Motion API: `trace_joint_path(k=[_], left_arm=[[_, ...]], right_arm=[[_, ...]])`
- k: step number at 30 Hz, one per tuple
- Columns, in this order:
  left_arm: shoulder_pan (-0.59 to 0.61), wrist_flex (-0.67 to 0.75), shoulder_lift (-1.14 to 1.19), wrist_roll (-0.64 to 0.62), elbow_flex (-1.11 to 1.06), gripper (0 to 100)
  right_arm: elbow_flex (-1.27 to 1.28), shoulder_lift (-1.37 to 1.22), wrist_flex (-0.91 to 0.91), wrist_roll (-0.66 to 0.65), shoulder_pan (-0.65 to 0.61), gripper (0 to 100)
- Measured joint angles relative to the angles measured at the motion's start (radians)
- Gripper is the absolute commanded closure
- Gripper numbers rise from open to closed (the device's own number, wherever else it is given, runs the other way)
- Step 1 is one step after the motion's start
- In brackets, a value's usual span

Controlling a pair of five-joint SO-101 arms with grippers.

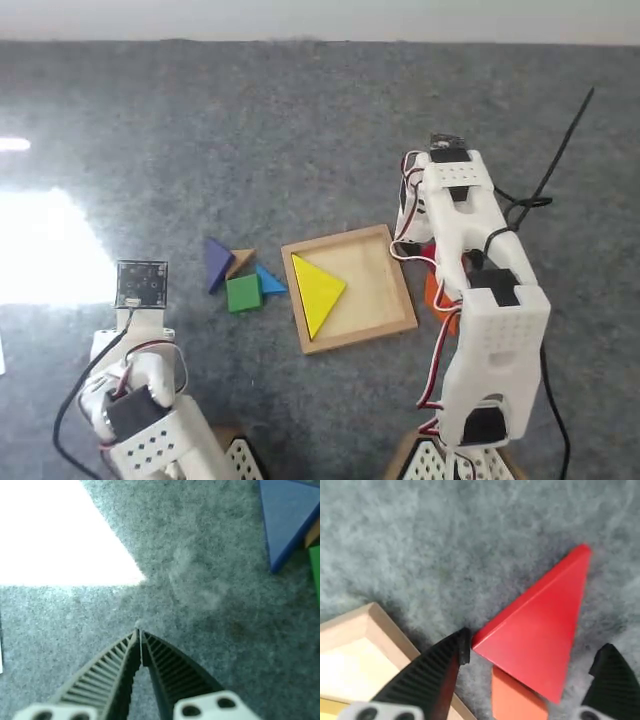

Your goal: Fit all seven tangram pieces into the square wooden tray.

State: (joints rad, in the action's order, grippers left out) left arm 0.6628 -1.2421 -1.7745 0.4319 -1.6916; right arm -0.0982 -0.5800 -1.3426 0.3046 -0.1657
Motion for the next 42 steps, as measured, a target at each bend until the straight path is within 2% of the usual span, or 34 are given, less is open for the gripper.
trace_joint_path(k=[7,37,42], left_arm=[[0.000,0.000,0.000,0.000,0.000,99],[0.000,0.000,0.000,0.000,0.000,99],[0.000,0.000,0.000,0.000,0.000,99]], right_arm=[[-0.048,-0.035,-0.025,0.003,0.000,76.8],[-0.055,0.021,-0.046,-0.005,-0.018,77.2],[-0.055,0.061,-0.058,-0.041,-0.029,77.2]])
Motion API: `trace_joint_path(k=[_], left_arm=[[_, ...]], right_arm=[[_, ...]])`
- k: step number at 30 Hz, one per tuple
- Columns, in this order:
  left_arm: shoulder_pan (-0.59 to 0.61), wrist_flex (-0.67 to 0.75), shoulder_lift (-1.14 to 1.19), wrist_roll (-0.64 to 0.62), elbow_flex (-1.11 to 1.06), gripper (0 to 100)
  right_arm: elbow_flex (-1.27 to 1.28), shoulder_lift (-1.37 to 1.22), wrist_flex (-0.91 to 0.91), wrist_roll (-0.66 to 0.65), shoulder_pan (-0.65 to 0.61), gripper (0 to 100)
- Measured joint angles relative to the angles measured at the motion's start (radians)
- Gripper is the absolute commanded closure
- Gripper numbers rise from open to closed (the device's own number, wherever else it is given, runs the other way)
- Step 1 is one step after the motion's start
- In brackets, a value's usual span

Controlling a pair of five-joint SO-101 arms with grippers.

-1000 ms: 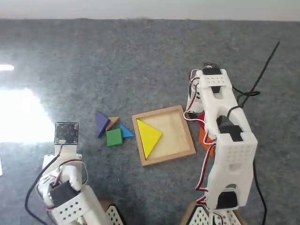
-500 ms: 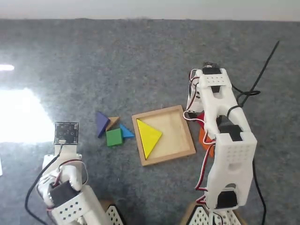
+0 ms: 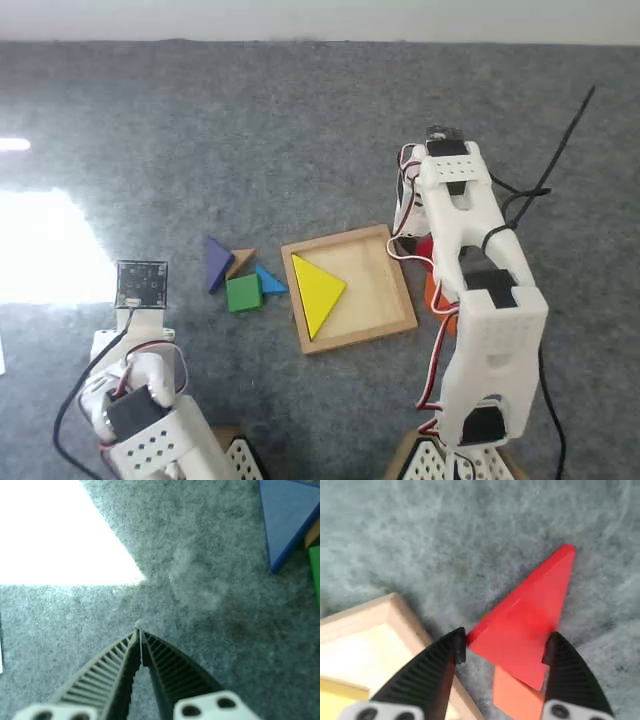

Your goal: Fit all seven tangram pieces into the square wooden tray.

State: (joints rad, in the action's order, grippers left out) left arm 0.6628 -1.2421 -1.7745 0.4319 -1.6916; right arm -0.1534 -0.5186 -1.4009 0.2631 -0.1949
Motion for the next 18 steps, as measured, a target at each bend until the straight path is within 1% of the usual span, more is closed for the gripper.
trace_joint_path(k=[6,10,15,18], left_arm=[[0.000,0.000,0.000,0.000,0.000,99],[0.000,0.000,0.000,0.000,0.000,99],[0.000,0.000,0.000,0.000,0.000,99],[0.000,0.000,0.000,0.000,0.000,99]], right_arm=[[0.000,0.100,-0.032,-0.018,-0.046,77.2],[0.000,0.118,-0.051,-0.037,-0.041,76.0],[0.000,0.078,-0.055,-0.044,-0.017,63.3],[0.000,0.032,-0.046,-0.060,-0.017,64.5]])
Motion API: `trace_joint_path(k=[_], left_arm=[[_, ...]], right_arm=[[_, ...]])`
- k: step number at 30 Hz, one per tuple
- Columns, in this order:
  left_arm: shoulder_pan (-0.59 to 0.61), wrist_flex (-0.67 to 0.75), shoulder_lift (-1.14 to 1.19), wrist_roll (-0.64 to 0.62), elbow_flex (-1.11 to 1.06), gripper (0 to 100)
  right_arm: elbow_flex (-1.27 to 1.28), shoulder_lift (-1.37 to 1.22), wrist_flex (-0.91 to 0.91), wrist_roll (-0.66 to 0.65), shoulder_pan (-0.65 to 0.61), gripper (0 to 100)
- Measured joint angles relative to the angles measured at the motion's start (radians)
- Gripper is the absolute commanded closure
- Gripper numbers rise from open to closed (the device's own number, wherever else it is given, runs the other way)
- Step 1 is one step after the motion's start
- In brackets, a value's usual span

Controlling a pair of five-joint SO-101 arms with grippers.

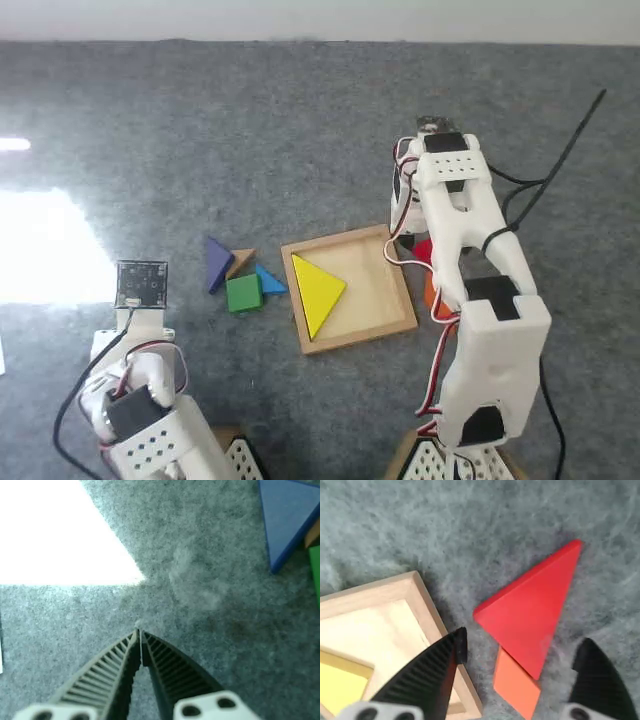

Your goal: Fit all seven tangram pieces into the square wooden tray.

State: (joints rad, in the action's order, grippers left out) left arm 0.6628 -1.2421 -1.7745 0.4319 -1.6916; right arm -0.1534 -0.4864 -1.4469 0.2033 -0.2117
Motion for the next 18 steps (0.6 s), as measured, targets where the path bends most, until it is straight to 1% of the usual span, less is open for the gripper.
trace_joint_path(k=[7,14,18], left_arm=[[0.000,0.000,0.000,0.000,0.000,99],[0.000,0.000,0.000,0.000,0.000,99],[0.000,0.000,0.000,0.000,0.000,99]], right_arm=[[0.000,-0.066,0.061,-0.005,-0.002,65.9],[-0.005,-0.121,0.066,-0.006,-0.005,66.1],[-0.021,-0.141,0.066,-0.006,-0.006,73.6]])
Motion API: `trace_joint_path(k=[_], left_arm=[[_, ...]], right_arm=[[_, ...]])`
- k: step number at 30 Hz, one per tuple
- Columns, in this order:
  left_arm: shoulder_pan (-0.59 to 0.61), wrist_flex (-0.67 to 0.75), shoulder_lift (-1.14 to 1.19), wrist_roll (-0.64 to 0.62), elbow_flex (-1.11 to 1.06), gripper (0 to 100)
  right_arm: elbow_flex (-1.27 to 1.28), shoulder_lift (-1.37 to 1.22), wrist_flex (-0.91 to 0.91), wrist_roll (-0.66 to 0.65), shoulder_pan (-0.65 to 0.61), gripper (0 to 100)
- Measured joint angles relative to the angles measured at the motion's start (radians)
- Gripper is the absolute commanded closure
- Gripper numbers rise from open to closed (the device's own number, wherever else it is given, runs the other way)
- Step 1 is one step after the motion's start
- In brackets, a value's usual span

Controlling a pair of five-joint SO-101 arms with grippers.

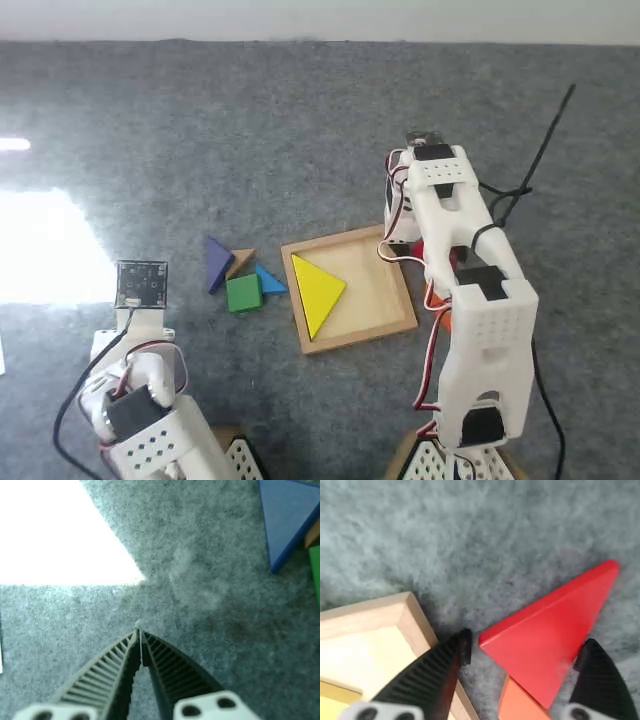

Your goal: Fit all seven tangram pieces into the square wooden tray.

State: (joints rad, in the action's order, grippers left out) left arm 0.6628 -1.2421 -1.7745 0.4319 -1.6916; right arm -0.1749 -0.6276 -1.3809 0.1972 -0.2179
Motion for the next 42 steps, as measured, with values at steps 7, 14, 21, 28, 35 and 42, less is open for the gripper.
trace_joint_path(k=[7,14,21,28,35,42], left_arm=[[0.000,0.000,0.000,0.000,0.000,99],[0.000,0.000,0.000,0.000,0.000,99],[0.000,0.000,0.000,0.000,0.000,99],[0.000,0.000,0.000,0.000,0.000,99],[0.000,0.000,0.000,0.000,0.000,99],[0.000,0.000,0.000,0.000,0.000,99]], right_arm=[[-0.002,-0.005,0.005,-0.002,0.009,75.7],[-0.002,0.000,0.005,-0.002,0.009,75.7],[0.005,0.087,-0.002,-0.002,0.009,75.7],[0.005,0.112,-0.015,-0.020,0.002,75.7],[0.005,0.112,-0.029,-0.026,0.006,67.2],[0.005,0.058,0.015,-0.026,0.008,67.4]])
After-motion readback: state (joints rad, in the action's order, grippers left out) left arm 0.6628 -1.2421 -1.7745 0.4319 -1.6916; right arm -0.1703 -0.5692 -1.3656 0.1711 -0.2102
